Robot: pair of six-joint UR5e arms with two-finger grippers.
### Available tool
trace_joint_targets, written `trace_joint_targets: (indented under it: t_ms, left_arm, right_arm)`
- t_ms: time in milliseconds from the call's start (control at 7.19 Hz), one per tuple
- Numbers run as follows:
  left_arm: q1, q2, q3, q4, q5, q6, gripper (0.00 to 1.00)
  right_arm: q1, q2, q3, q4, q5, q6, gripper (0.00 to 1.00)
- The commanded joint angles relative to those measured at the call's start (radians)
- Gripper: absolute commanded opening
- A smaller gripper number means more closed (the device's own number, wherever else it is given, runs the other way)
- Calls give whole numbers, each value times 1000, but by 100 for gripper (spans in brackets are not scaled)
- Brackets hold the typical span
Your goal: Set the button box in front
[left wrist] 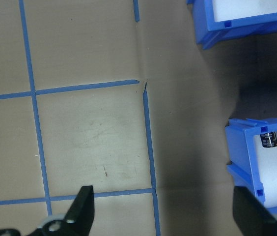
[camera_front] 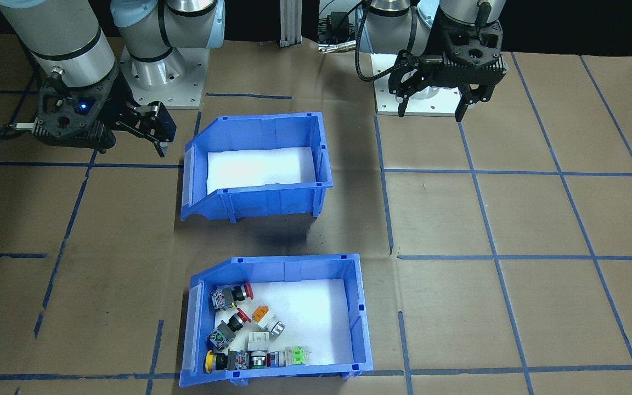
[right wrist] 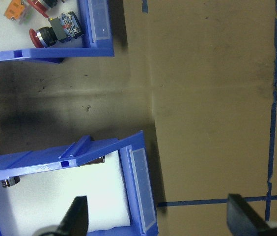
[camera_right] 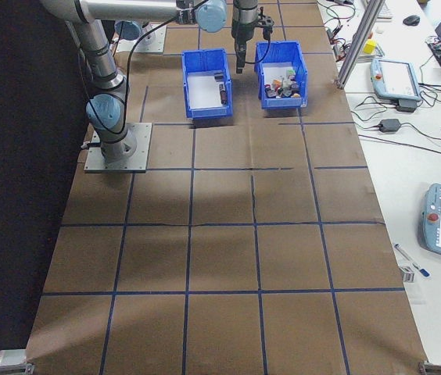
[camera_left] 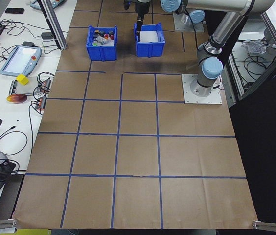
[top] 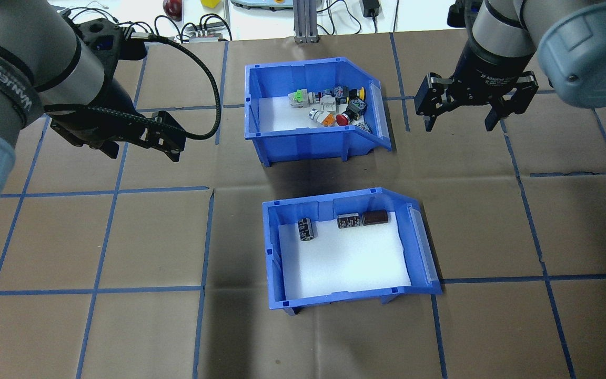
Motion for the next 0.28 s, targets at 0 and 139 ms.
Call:
trace_joint_targets:
  t_ms: [0, 139]
  left_arm:
    - [0, 9, -14, 0, -1, -1, 100]
    - [0, 0, 1, -6, 3, -4, 100]
  right_arm:
    - [0, 1, 0, 0, 0, -2, 100]
    - [0, 3, 0, 0, 0, -2, 100]
